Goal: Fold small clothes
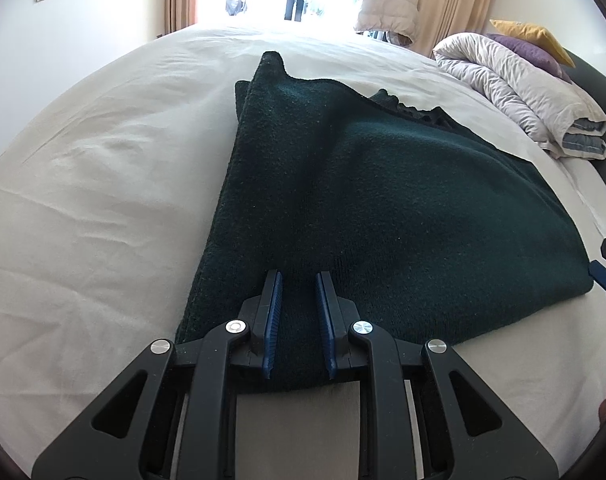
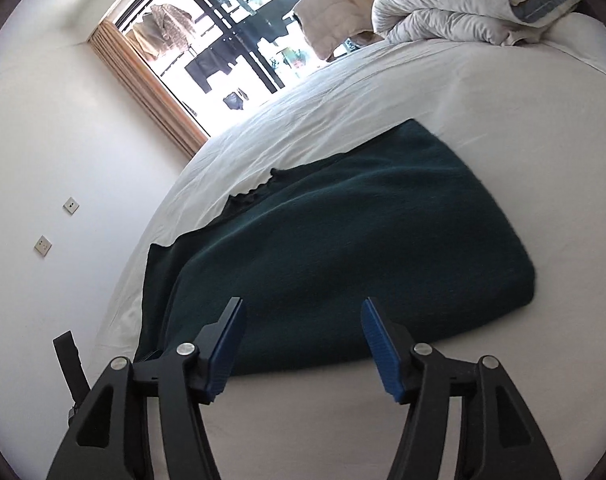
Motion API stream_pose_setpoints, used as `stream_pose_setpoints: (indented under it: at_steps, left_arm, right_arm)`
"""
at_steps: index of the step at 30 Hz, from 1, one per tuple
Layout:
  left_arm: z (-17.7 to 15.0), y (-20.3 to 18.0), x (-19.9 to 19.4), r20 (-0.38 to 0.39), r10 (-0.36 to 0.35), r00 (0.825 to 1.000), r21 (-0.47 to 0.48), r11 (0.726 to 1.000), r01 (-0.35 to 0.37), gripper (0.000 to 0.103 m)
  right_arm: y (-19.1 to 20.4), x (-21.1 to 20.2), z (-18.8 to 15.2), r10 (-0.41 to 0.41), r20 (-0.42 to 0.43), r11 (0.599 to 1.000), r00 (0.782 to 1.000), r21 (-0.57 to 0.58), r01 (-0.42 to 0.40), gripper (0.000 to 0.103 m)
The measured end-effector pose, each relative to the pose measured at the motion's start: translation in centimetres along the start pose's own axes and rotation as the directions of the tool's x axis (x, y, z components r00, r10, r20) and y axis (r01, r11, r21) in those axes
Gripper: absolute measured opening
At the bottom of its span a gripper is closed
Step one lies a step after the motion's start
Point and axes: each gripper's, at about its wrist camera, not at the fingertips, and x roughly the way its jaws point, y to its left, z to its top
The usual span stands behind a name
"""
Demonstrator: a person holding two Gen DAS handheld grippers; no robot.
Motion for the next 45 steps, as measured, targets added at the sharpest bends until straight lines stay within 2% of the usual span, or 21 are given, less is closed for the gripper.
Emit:
stream_pose_setpoints:
  at_steps: [2,3,4,10,15,17,19,20,22,23,26,28,30,33,36,38,40,43,45]
  left_arm:
    - [-0.1,0.1,-0.1,0.002,-0.005,1.0,-0.003,1.0,0.005,0.019]
    - [-0.1,0.2,-0.1,0.003,-0.009,1.0,-0.005,1.0,0.009,0.019]
    - [-0.1,0.3,-0.2,0.003,-0.013,1.0,-0.008,1.0,0.013,0.019]
    - [-0.1,0.8,-0.9,0.022,-0.043,0.999,-0.025,0.999,0.044,0.019]
    - [-1.2,2.6,-4.1,0.035,-0.116,0.993,-0.153,0.981,0.12,0.021]
    - [-2.0,3.0,-6.0,0.051,-0.148,0.988,-0.211,0.965,0.156,0.03]
    - [-2.8,3.6,-7.9,0.092,-0.198,0.976,-0.277,0.936,0.216,0.077]
    - [-3.3,3.6,-8.8,0.129,-0.225,0.966,-0.309,0.916,0.254,0.082]
    - [-4.3,3.7,-9.7,0.19,-0.295,0.936,-0.366,0.863,0.347,0.089]
    - [-4.6,3.7,-9.4,0.188,-0.333,0.924,-0.401,0.833,0.382,0.089]
    - [-4.8,3.7,-7.1,0.133,-0.403,0.906,-0.495,0.764,0.413,0.089]
    - [-4.8,3.9,-6.1,0.154,-0.421,0.894,-0.539,0.723,0.433,0.089]
    - [-4.3,4.2,-5.4,0.175,-0.414,0.893,-0.563,0.702,0.436,0.088]
    - [-2.8,4.4,-4.0,0.2,-0.424,0.883,-0.591,0.667,0.454,0.088]
    - [-1.1,4.6,-1.7,0.194,-0.437,0.878,-0.633,0.628,0.453,0.077]
    - [0.0,4.7,-0.4,0.189,-0.452,0.872,-0.646,0.611,0.456,0.064]
    - [0.7,4.4,1.0,0.161,-0.463,0.871,-0.653,0.612,0.446,0.035]
    - [0.9,4.2,2.4,0.132,-0.471,0.872,-0.647,0.626,0.436,0.018]
    - [1.0,4.0,2.7,0.126,-0.463,0.877,-0.629,0.647,0.432,0.015]
  right_arm:
    - [-1.1,1.6,-0.5,-0.044,-0.07,0.998,0.997,0.041,0.047,0.077]
    - [-1.7,2.2,-1.1,-0.086,-0.109,0.994,0.99,0.056,0.093,0.076]
    - [-2.1,2.2,-1.4,-0.098,-0.11,0.992,0.989,0.063,0.106,0.069]
    - [-1.8,-1.2,-2.4,-0.097,-0.053,0.993,0.994,0.059,0.1,0.069]
    - [-0.5,-2.4,-2.9,-0.03,-0.011,0.998,0.999,0.047,0.03,0.069]
    - [0.0,-2.8,-3.0,-0.009,-0.008,0.999,1.0,0.037,0.01,0.069]
    - [0.5,-2.9,-3.3,0.017,-0.006,1.0,1.0,0.025,-0.016,0.069]
    - [0.9,-2.8,-3.4,0.028,-0.007,0.999,1.0,0.02,-0.028,0.069]
    - [1.1,-3.0,-3.7,0.048,-0.009,0.999,0.999,0.02,-0.048,0.069]
    - [1.2,-3.1,-3.7,0.056,-0.01,0.998,0.998,0.022,-0.056,0.069]
    - [1.2,-3.5,-4.0,0.077,-0.009,0.997,0.997,0.022,-0.077,0.069]
    - [0.9,-3.9,-4.0,0.085,-0.002,0.996,0.996,0.021,-0.085,0.069]
    - [0.6,-4.3,-3.8,0.089,0.007,0.996,0.996,0.028,-0.089,0.069]
    - [0.1,-4.2,-3.1,0.098,0.01,0.994,0.995,0.043,-0.098,0.069]
    - [0.3,-3.7,-2.3,0.1,0.002,0.995,0.995,0.029,-0.1,0.069]
    - [0.7,-3.0,-1.5,0.094,-0.002,0.995,0.996,0.014,-0.094,0.068]
    - [1.0,-1.8,-0.6,0.081,-0.014,0.997,0.997,0.0,-0.081,0.065]
    - [1.5,0.2,0.8,0.083,-0.032,0.996,0.996,-0.006,-0.083,0.057]
    - [1.9,2.2,1.6,0.078,-0.057,0.997,0.995,-0.019,-0.079,0.051]
